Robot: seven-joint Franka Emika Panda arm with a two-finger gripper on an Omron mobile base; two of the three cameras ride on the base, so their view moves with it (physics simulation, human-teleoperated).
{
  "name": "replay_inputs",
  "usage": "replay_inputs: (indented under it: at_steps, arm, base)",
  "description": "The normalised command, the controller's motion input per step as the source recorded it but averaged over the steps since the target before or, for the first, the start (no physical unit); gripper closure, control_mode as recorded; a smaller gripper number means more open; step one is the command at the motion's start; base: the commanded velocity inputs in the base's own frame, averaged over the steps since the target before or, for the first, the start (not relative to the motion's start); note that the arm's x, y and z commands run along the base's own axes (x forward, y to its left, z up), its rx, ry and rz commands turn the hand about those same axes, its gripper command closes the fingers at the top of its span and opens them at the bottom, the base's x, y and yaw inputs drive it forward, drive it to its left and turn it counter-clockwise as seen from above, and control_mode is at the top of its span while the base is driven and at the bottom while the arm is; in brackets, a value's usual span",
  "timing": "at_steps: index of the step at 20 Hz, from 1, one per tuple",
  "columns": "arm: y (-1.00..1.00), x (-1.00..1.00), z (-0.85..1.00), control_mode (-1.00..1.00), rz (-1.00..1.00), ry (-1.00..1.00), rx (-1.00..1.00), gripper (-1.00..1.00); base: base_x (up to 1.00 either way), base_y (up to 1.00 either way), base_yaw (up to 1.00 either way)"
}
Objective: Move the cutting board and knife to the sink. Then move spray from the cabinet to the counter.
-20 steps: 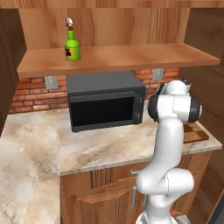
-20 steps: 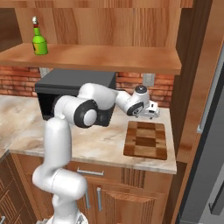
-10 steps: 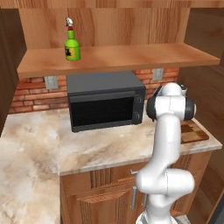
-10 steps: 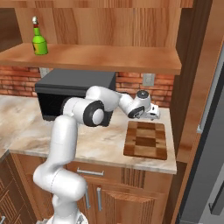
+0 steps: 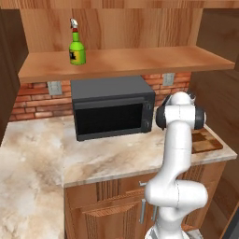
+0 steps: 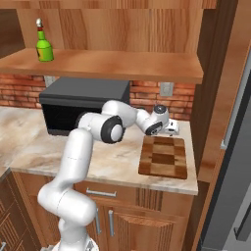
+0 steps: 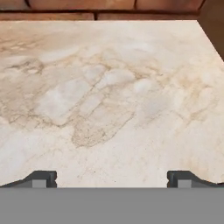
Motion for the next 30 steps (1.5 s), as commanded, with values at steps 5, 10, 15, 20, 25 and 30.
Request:
replay_inputs:
  at_steps: [5, 10, 15, 20, 25, 30]
  arm:
    - [0.05, -0.04, -0.24, -1.00, 0.00, 0.16, -0.05, -1.00]
    - [0.01, -0.30, -0.33, -1.00, 0.00, 0.25, -0.04, -1.00]
    - [0.00, -0.54, -0.35, -1.00, -0.04, 0.25, -0.01, -1.00]
    - [-0.01, -0.89, -0.36, -1.00, -0.07, 0.16, 0.00, -1.00]
    - [-0.05, -0.96, -0.31, -1.00, -0.10, 0.11, 0.00, -1.00]
    - [-0.09, -0.74, -0.10, -1.00, -0.11, 0.01, 0.00, -1.00]
  base:
    - [0.00, 0.00, 0.00]
    - [0.00, 0.00, 0.00]
    - [0.00, 0.00, 0.00]
    - [0.00, 0.00, 0.00]
    - [0.00, 0.00, 0.00]
    - [0.00, 0.00, 0.00]
